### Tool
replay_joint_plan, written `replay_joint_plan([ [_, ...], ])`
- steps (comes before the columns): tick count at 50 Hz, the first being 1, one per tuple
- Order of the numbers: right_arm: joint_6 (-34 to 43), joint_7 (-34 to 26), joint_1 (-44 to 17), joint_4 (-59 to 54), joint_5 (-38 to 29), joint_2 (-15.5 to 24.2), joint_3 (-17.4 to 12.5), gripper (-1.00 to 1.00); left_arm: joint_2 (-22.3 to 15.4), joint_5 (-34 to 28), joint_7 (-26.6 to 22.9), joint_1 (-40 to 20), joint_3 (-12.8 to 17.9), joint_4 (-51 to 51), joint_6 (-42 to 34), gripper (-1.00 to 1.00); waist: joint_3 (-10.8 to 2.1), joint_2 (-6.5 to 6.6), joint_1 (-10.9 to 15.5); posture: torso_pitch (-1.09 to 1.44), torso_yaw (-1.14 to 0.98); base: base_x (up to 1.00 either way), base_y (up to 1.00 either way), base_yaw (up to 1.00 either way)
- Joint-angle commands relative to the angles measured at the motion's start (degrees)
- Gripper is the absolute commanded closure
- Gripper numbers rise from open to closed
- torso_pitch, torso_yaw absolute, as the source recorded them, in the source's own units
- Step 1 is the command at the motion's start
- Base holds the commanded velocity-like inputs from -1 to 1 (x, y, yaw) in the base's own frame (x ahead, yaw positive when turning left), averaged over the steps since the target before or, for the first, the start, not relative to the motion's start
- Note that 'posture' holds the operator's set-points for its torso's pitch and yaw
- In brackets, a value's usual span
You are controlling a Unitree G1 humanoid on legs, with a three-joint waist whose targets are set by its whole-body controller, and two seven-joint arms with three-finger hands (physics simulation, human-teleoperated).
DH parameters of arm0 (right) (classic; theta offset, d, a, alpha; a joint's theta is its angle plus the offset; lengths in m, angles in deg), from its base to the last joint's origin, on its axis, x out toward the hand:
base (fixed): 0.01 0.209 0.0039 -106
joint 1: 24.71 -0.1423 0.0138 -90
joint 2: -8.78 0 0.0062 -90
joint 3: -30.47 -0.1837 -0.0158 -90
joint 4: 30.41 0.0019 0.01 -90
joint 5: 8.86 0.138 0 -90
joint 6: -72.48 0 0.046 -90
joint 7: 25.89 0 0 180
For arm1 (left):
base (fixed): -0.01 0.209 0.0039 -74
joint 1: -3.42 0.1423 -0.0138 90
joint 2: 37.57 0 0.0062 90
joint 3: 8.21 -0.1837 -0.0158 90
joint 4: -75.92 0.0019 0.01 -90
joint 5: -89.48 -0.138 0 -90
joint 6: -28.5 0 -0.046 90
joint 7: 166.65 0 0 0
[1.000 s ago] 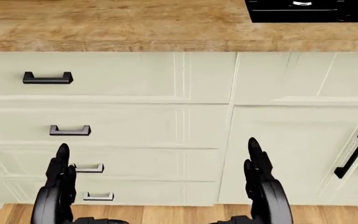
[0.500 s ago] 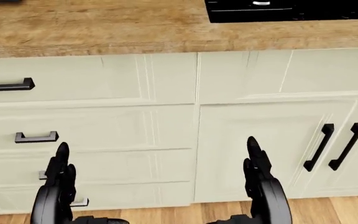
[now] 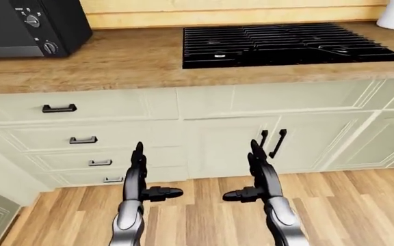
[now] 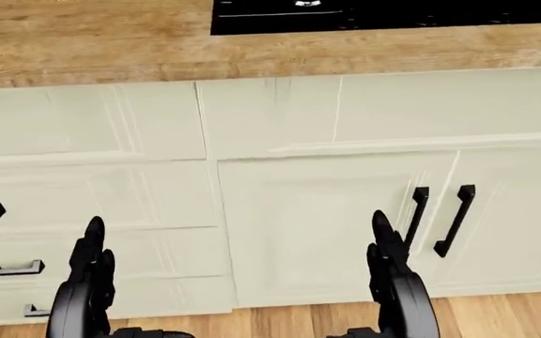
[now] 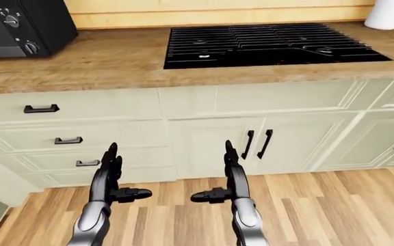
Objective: Navigate to the shelves.
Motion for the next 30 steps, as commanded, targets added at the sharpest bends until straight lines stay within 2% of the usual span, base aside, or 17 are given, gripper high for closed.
replay_joint_plan([
  [1,-2.09,0.39,-1.32,3.30,0.05,0.53,-1.03,-1.00,0.22,0.07,-0.34,-1.51,-0.83,-2.83,1.94,-1.00,-0.94,0.13,-0.36,0.00,0.00,0.00,-0.58,0.00],
  [4,-2.11,0.38,-1.39,3.20,-0.02,0.55,-1.03,-1.00,0.23,0.07,-0.34,-1.51,-0.82,-2.83,1.95,-1.00,-0.05,-2.89,-0.08,0.00,0.00,0.00,-0.52,0.00],
  [5,-2.10,0.36,-1.36,3.25,-0.01,0.55,-1.02,-1.00,0.22,0.06,-0.34,-1.51,-0.83,-2.83,1.92,-1.00,-0.05,-4.39,-0.21,0.00,0.00,0.00,-0.48,0.00],
  [7,-2.09,0.35,-1.25,3.38,-0.07,0.51,-0.96,-1.00,0.22,0.07,-0.35,-1.51,-0.83,-2.82,1.95,-1.00,-1.90,-10.63,-1.53,0.00,0.00,0.00,-0.47,0.00],
  [8,-2.02,0.33,-1.16,3.55,-0.12,0.49,-0.90,-1.00,0.22,0.08,-0.35,-1.51,-0.82,-2.82,1.95,-1.00,-0.65,-6.27,-1.20,0.00,0.00,0.00,-0.36,0.00],
  [9,-1.98,0.32,-1.10,3.66,-0.14,0.48,-0.87,-1.00,0.23,0.08,-0.33,-1.51,-0.82,-2.83,1.94,-1.00,-0.94,-7.37,-1.61,0.00,0.00,0.00,-0.34,0.00],
  [11,-2.28,0.24,-1.32,3.15,-0.09,0.52,-0.96,-1.00,0.22,0.07,-0.35,-1.51,-0.83,-2.83,1.94,-1.00,-1.29,-7.07,-1.83,0.00,0.00,0.00,-0.27,0.00],
  [16,-2.19,0.22,-1.37,3.20,-0.08,0.47,-0.93,-1.00,0.22,0.05,-0.32,-1.51,-0.83,-2.83,1.93,-1.00,-0.35,-4.85,-1.60,0.00,0.00,0.00,-0.27,0.00],
  [19,-2.22,0.21,-1.39,3.21,-0.12,0.47,-0.90,-1.00,0.22,0.06,-0.33,-1.51,-0.83,-2.83,1.93,-1.00,-0.29,-3.91,-1.24,0.00,0.00,0.00,-0.26,0.00],
  [27,-1.97,0.28,-1.34,3.46,-0.21,0.45,-0.84,-1.00,0.22,0.07,-0.34,-1.51,-0.83,-2.83,1.94,-1.00,-0.83,-2.98,-0.86,0.00,0.00,0.00,-0.17,0.00],
  [30,-1.90,0.25,-1.22,3.64,-0.17,0.43,-0.84,-1.00,0.22,0.05,-0.32,-1.51,-0.83,-2.84,1.92,-1.00,-0.63,-1.10,-0.80,0.00,0.00,0.00,-0.13,0.00],
])
